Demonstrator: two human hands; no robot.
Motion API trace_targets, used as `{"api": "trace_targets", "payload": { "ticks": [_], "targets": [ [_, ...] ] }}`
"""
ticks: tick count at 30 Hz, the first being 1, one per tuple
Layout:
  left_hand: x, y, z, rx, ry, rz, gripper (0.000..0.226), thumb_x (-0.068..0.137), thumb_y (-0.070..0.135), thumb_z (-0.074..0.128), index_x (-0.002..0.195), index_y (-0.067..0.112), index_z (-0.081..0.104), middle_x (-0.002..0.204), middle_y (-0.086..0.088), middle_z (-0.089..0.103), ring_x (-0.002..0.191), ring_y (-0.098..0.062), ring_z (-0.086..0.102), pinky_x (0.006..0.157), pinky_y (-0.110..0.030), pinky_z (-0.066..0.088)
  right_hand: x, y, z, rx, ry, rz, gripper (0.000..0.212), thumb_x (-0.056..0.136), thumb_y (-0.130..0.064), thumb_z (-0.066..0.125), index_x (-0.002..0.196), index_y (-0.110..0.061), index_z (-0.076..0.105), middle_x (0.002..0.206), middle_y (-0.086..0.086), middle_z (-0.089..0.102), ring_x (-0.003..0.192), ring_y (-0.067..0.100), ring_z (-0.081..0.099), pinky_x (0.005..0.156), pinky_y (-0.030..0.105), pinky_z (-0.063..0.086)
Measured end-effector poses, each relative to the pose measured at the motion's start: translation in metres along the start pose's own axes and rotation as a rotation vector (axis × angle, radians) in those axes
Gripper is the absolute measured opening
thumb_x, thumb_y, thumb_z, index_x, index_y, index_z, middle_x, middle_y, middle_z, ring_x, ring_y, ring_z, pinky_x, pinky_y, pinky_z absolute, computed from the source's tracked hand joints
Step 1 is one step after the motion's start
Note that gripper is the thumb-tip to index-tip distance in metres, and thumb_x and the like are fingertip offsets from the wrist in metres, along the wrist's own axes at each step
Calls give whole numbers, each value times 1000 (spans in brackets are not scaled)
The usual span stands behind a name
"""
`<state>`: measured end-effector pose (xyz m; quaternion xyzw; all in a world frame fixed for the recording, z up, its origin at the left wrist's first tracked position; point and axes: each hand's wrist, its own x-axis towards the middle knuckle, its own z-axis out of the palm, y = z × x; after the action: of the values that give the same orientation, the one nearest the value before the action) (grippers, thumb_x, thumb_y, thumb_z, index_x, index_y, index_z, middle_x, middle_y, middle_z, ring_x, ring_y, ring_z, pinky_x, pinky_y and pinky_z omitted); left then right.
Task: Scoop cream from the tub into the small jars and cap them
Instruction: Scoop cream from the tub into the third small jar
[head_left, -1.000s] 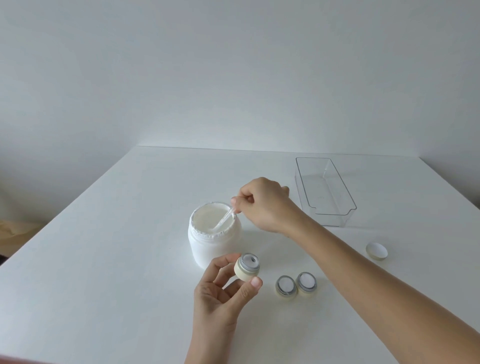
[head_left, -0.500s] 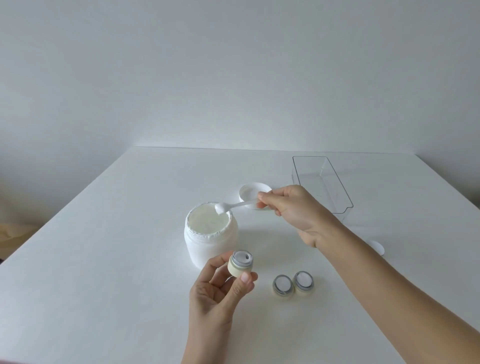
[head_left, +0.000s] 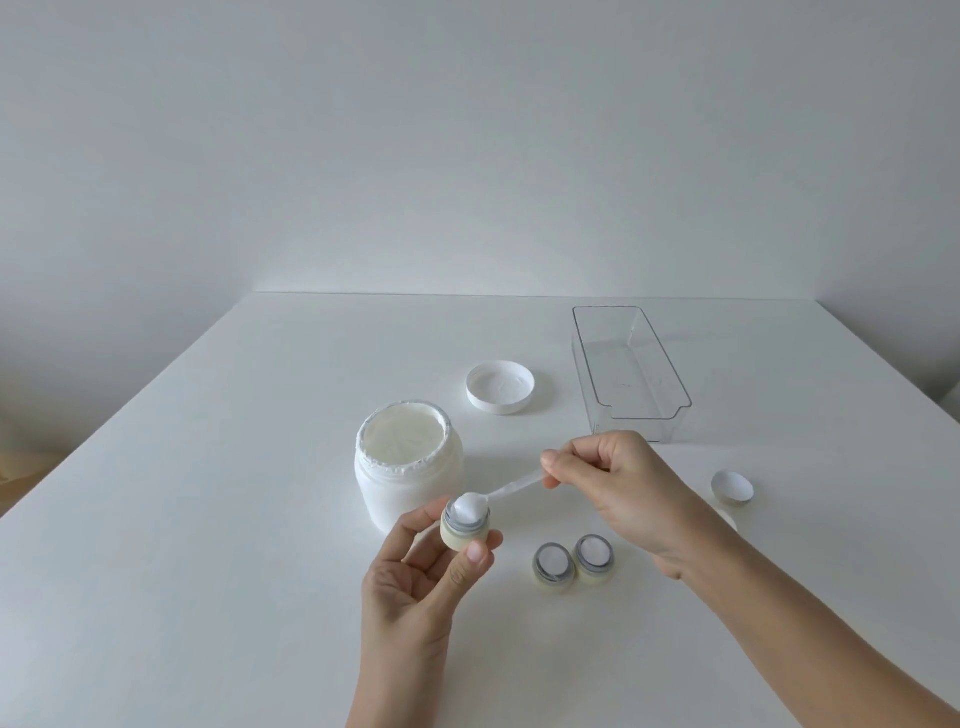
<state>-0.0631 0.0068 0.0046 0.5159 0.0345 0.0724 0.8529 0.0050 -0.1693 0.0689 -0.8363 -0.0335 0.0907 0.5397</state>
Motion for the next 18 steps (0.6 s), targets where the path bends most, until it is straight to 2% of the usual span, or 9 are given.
{"api": "trace_targets", "payload": {
  "ticks": [3,9,12,14,18],
  "targets": [
    [0,-1,-1,-2,14,3,42,53,19,88,93,24,76,100,-19,77,88,-31,75,73,-25,58,-1,0,-1,-33,30,-10,30,90,-34,60,66,-19,70,69,6,41,65,15,38,60,26,31],
    [0,-1,-1,4,18,6,38,56,20,85,93,23,76,98,-17,77,88,-30,75,73,-25,58,-2,3,-11,-17,136,-81,31,91,-31,60,64,-19,69,45,-13,28,44,7,27,46,15,25],
    [0,-1,0,17,10,1,35,58,24,83,92,24,78,97,-18,77,86,-28,76,71,-24,58,-7,4,-9,14,201,-179,30,90,-33,59,65,-20,69,57,-1,44,58,15,38,56,24,33],
    [0,-1,0,15,10,-7,34,58,24,83,91,23,78,95,-19,77,83,-28,76,69,-23,58,-11,5,-4,5,268,-276,26,90,-30,59,66,-22,69,65,-2,56,65,17,46,66,30,40],
    [-1,0,1,14,4,-19,30,59,26,82,88,23,78,93,-21,77,78,-26,76,67,-24,59,-19,3,5,-131,387,-514,22,91,-26,60,72,-19,69,72,-7,57,75,8,53,73,26,42]
  ]
}}
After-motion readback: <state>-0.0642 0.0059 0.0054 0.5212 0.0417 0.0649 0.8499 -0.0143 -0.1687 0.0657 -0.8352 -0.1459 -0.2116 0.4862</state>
